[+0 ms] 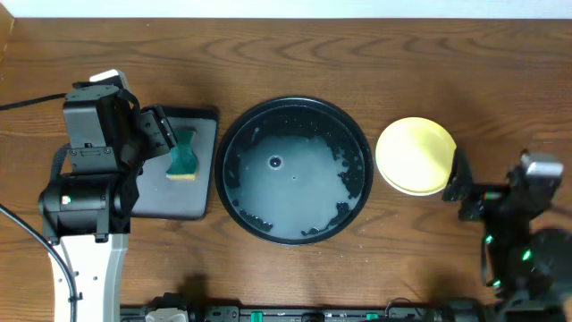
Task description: Clean dirty plates on tray and stack at the side
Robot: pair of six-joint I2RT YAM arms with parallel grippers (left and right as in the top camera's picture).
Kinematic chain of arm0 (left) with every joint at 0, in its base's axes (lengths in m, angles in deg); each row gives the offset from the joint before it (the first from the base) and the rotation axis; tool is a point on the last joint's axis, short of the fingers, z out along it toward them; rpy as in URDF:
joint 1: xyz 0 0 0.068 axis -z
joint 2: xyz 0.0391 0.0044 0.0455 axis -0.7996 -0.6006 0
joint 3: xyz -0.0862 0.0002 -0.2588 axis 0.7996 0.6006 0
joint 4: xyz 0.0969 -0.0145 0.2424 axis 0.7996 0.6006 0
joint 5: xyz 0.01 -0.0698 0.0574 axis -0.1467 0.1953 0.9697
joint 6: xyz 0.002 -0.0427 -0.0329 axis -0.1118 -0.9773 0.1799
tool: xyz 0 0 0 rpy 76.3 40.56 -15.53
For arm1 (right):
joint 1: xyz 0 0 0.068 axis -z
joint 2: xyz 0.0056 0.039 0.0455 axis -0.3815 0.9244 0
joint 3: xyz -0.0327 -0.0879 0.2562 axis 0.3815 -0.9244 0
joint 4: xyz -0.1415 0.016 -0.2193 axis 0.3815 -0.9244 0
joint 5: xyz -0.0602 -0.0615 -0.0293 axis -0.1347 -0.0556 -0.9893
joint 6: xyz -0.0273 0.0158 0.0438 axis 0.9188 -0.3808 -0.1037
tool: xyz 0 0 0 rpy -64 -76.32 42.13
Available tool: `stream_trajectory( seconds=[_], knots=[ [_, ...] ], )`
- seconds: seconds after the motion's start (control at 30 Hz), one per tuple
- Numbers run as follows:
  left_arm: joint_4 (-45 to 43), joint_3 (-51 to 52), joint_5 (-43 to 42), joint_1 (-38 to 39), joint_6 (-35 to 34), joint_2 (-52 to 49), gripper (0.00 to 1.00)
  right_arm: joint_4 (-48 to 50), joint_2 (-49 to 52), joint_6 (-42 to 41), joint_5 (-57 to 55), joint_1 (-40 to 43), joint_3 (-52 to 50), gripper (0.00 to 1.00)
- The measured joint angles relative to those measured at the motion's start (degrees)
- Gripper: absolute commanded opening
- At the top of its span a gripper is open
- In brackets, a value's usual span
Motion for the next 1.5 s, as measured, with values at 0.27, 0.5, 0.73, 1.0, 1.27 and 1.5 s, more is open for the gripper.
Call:
stream_trajectory(
  seconds=[0.27, 0.5, 0.73, 1.0, 1.27, 1.5],
  knots=[
    [-0.07, 0.00, -0.02, 0.00, 0.00, -0.20, 0.75, 22.03, -18.40, -0.83, 0.98, 0.00, -30.49, 0.99],
    [-0.07, 0.00, 0.00, 0.00, 0.00, -0.20, 0.75, 23.39, -24.59, -1.64, 0.98, 0.00, -39.76, 0.99],
    [-0.07, 0.00, 0.00, 0.00, 0.00, -0.20, 0.75, 21.84, -26.21, -1.66, 1.03, 0.00, -43.01, 0.99],
    [-0.07, 0.00, 0.00, 0.00, 0.00, -0.20, 0.75, 21.84, -26.23, -1.66, 1.03, 0.00, -43.04, 0.99],
    [-0.07, 0.00, 0.00, 0.00, 0.00, -0.20, 0.75, 21.84, -26.23, -1.66, 1.03, 0.00, -43.04, 0.99],
    [-0.07, 0.00, 0.00, 0.00, 0.00, -0.20, 0.75, 21.84, -26.23, -1.66, 1.03, 0.00, -43.01, 0.99]
  ],
)
